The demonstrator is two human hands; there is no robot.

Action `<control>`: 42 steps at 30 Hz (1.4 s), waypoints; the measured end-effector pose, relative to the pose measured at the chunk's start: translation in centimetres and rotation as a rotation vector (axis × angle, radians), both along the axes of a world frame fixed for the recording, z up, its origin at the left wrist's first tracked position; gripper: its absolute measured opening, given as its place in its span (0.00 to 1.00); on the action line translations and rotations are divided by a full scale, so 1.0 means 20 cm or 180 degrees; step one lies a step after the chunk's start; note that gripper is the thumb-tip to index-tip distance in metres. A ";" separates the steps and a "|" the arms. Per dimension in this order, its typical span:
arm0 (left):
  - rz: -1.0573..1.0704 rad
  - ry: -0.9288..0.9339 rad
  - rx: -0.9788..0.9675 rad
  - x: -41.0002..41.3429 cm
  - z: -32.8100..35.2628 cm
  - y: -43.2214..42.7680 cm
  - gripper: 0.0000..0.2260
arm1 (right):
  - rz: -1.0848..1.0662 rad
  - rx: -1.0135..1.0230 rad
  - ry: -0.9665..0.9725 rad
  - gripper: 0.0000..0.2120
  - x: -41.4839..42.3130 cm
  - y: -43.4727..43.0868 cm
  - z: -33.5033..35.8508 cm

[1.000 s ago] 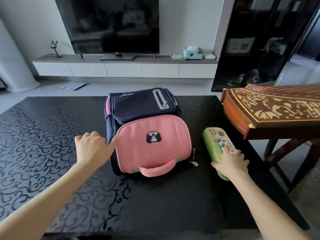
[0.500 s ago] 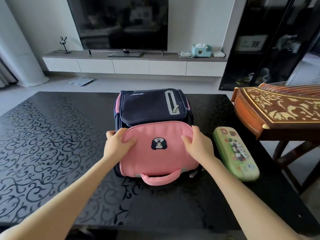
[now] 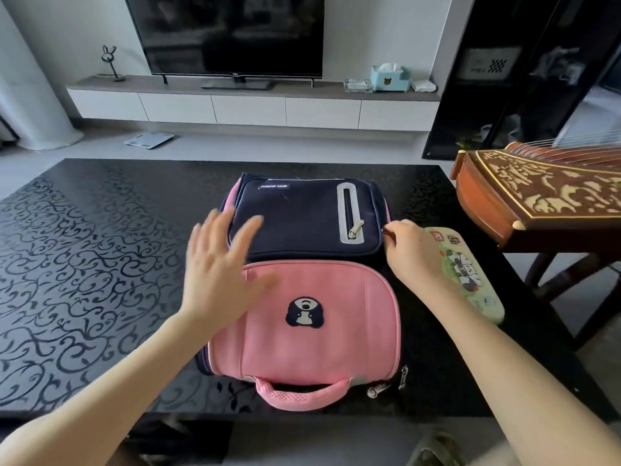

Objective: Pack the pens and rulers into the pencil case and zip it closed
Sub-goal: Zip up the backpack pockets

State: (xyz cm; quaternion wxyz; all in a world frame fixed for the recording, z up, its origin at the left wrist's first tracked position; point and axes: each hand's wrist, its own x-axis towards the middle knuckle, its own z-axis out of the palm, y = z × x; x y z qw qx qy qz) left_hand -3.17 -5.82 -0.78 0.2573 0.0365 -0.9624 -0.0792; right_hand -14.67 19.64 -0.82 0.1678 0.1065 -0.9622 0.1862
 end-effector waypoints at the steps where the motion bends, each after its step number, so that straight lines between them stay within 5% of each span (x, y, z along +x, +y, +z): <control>1: -0.0262 -0.0056 -0.0352 -0.05 0.01 0.03 0.34 | -0.0047 0.0142 0.0025 0.08 0.00 -0.01 0.00; 5: -0.0932 -0.0625 -0.1013 -0.19 -0.02 0.32 0.33 | -0.0248 0.0362 -0.0296 0.07 0.01 -0.04 0.05; 10: -0.0511 -0.0760 -0.0492 -0.27 -0.09 0.46 0.35 | -0.0568 0.0404 -0.0705 0.08 0.06 -0.07 0.17; 16: -0.0319 -0.1140 -0.0593 -0.29 -0.14 0.48 0.35 | -0.0511 0.1113 -0.0335 0.13 0.30 -0.22 0.13; 23: -0.0290 -0.1147 -0.0678 -0.29 -0.20 0.48 0.33 | -0.0469 0.0410 0.0005 0.03 0.39 -0.21 -0.01; 25: -0.0290 -0.1140 -0.0642 -0.29 -0.20 0.49 0.29 | -0.0417 0.0540 0.0190 0.13 0.39 -0.17 -0.04; 33: -0.0405 -0.1196 0.0366 -0.36 -0.04 0.51 0.20 | -0.0272 0.0431 0.0862 0.06 0.40 -0.25 -0.07; 37: -0.0715 -0.1410 0.1126 -0.37 0.05 0.42 0.20 | -0.0017 0.0637 0.0860 0.14 0.44 -0.31 -0.17; 39: -0.0637 -0.1011 0.1534 -0.35 0.07 0.40 0.14 | 0.0133 0.0371 0.0834 0.14 0.45 -0.29 -0.22; 42: -0.0124 -0.0064 0.1110 -0.27 0.05 0.40 0.15 | 0.0168 -0.0489 0.1057 0.13 0.46 -0.21 -0.20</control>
